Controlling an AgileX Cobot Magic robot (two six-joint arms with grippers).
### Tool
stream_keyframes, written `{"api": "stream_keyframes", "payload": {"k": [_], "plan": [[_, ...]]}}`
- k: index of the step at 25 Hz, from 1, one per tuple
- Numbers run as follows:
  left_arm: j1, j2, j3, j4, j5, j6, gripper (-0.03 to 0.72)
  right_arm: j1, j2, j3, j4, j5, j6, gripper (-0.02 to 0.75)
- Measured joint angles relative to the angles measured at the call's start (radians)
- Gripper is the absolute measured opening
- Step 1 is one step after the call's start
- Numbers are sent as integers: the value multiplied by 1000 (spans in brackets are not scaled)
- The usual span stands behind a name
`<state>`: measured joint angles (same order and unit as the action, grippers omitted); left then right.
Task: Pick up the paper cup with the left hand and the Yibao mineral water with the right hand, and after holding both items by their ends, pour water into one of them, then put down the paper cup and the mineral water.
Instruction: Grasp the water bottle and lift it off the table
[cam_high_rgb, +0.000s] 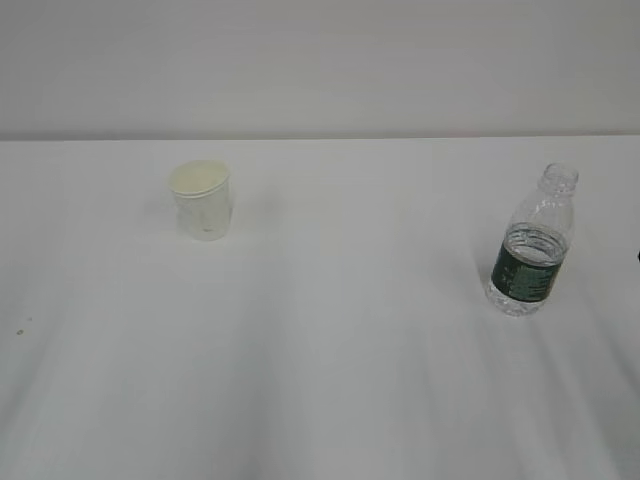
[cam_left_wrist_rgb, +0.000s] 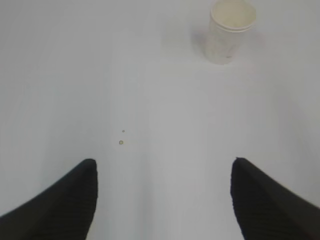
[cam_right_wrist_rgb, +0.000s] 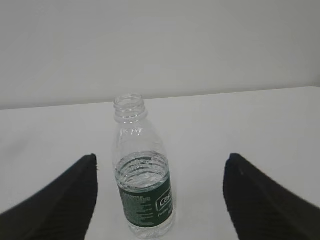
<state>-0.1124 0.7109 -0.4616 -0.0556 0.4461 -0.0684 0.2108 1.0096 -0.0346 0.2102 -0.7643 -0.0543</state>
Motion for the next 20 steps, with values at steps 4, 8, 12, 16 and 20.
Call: {"api": "stream_keyframes", "payload": {"k": [4, 8, 12, 16, 20], "plan": [[0, 6, 47, 0, -97, 0, 593, 0, 0, 0, -2, 0, 2, 591], [0, 8, 83, 0, -181, 0, 593, 0, 0, 0, -6, 0, 4, 591], [0, 8, 112, 0, -229, 0, 593, 0, 0, 0, -12, 0, 15, 591], [0, 16, 117, 0, -248, 0, 593, 0, 0, 0, -23, 0, 37, 591], [0, 72, 117, -2, -278, 0, 593, 0, 29, 0, -78, 0, 71, 591]]}}
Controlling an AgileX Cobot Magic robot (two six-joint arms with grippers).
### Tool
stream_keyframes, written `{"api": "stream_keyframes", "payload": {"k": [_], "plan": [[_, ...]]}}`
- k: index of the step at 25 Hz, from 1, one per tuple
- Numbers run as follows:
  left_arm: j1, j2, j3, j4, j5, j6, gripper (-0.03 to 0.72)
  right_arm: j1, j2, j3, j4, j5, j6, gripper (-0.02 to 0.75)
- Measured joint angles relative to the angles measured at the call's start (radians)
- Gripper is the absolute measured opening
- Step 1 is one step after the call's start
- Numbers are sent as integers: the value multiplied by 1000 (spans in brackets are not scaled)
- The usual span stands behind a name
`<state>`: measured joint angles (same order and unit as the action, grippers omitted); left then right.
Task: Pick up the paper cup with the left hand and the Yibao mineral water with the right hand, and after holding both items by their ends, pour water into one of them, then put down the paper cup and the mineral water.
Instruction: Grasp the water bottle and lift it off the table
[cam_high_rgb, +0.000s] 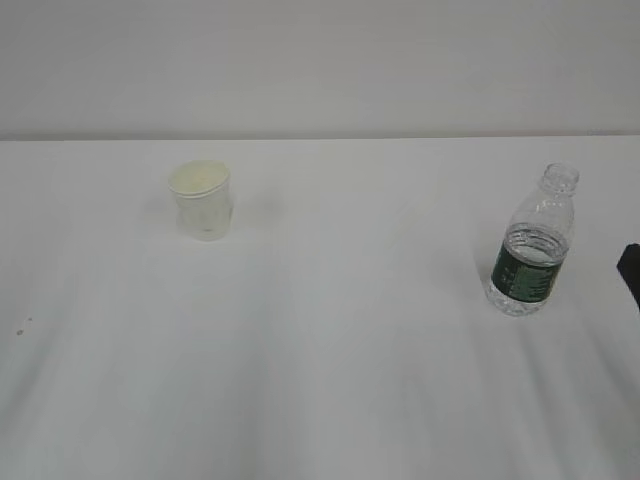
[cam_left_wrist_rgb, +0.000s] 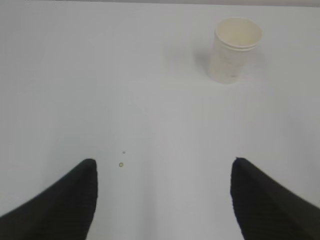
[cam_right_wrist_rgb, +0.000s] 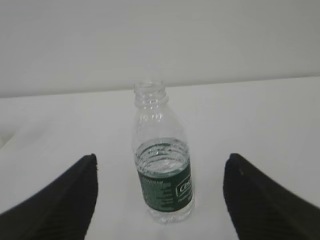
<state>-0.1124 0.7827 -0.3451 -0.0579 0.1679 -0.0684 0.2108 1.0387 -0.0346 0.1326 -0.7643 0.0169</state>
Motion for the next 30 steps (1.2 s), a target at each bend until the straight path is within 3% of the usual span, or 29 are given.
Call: {"api": "stream_keyframes", "payload": {"k": [4, 10, 19, 25, 30], "plan": [[0, 78, 0, -10, -68, 0, 593, 0, 91, 0, -75, -16, 30, 591], [0, 211, 0, -13, -253, 0, 593, 0, 249, 0, -167, -189, 35, 591], [0, 306, 0, -10, -355, 0, 592, 0, 409, 25, -162, -363, 37, 591], [0, 306, 0, -6, -370, 0, 592, 0, 480, 38, -133, -367, 39, 591], [-49, 306, 32, 6, -454, 0, 563, 0, 480, 38, -133, -369, 39, 591]]}}
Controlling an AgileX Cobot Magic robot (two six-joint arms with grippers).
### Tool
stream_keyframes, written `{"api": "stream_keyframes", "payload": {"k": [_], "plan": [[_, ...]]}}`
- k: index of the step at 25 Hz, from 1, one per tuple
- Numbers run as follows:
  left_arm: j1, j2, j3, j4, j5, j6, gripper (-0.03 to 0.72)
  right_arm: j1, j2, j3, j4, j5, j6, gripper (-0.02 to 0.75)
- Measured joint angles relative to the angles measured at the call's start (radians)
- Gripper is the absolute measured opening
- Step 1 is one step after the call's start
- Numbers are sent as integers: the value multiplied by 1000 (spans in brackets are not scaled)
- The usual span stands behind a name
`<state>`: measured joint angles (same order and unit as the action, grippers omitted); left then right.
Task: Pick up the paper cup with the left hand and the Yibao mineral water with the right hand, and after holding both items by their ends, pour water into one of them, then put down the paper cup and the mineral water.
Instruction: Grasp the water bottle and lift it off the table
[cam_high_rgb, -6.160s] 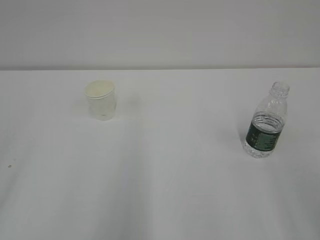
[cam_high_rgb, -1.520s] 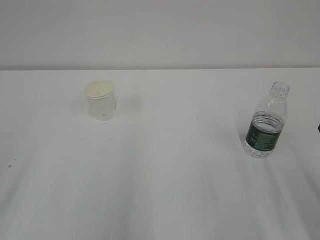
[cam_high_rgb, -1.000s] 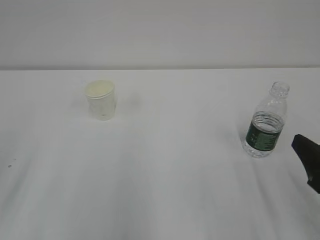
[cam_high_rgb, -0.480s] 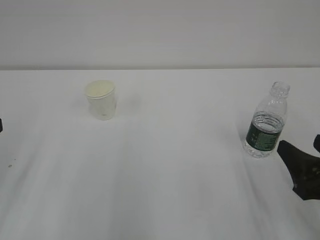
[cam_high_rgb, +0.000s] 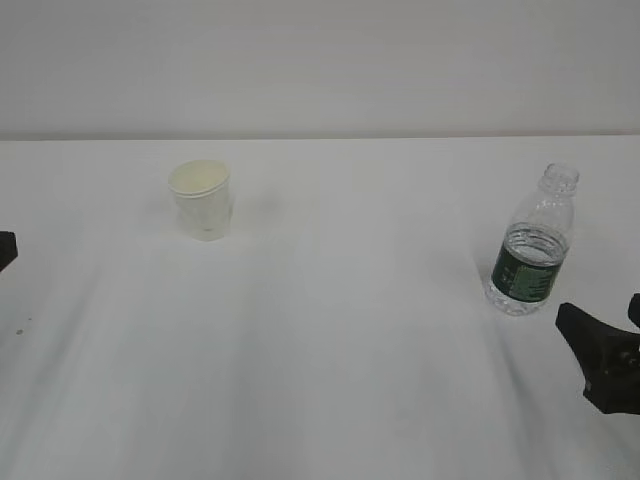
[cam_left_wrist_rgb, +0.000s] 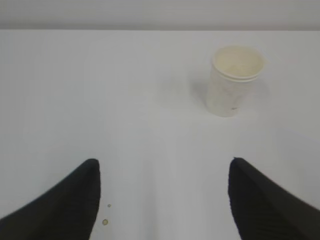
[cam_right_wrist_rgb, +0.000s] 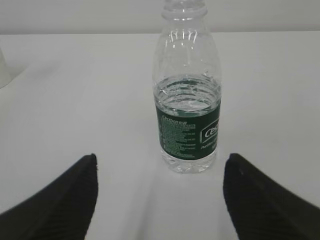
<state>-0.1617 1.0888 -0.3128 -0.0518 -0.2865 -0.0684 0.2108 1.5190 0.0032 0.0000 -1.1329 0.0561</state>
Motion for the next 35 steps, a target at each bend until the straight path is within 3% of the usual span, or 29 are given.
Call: {"api": "stream_keyframes", "payload": {"k": [6, 16, 22, 30, 35], "plan": [[-23, 7, 161, 2, -239, -2, 540, 0, 0, 0, 0, -4, 0, 591], [-24, 142, 309, 44, -539, -64, 539, 0, 0, 0, 0, -6, 12, 591], [-24, 199, 317, 128, -622, -69, 539, 0, 0, 0, 0, -6, 13, 590], [-24, 360, 317, 134, -830, -70, 539, 0, 0, 0, 0, -7, 15, 591], [-24, 507, 306, 137, -852, -70, 543, 0, 0, 0, 16, -7, 15, 591]]}}
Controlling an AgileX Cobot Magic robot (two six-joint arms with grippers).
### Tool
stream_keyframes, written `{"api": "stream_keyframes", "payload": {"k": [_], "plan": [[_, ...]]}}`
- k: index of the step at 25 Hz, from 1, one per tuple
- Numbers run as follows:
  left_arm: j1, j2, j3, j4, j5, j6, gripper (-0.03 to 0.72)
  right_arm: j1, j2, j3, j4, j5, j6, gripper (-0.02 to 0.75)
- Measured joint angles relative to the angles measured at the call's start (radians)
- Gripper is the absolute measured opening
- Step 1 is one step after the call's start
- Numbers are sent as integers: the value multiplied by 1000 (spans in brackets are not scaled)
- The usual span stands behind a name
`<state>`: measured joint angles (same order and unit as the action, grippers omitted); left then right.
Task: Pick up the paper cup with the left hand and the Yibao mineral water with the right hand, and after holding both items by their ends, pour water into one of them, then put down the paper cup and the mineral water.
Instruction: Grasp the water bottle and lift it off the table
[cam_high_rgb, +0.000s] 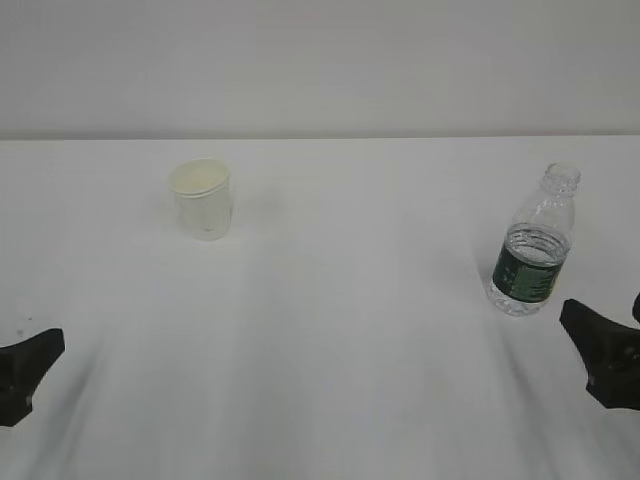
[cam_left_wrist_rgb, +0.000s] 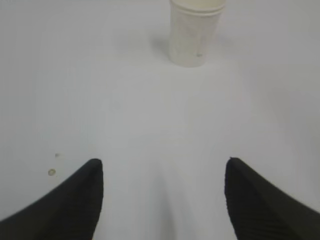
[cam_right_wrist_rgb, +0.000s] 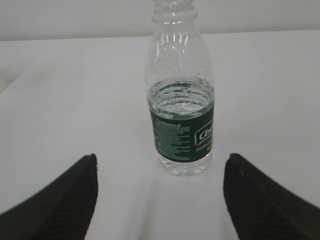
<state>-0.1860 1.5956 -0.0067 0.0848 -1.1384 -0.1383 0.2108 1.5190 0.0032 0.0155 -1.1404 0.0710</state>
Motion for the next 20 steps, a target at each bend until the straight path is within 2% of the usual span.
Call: {"api": "stream_keyframes", "payload": {"k": [20], "plan": [[0, 62, -6, 0, -6, -2, 588, 0, 57, -14, 22, -2, -3, 592]]}}
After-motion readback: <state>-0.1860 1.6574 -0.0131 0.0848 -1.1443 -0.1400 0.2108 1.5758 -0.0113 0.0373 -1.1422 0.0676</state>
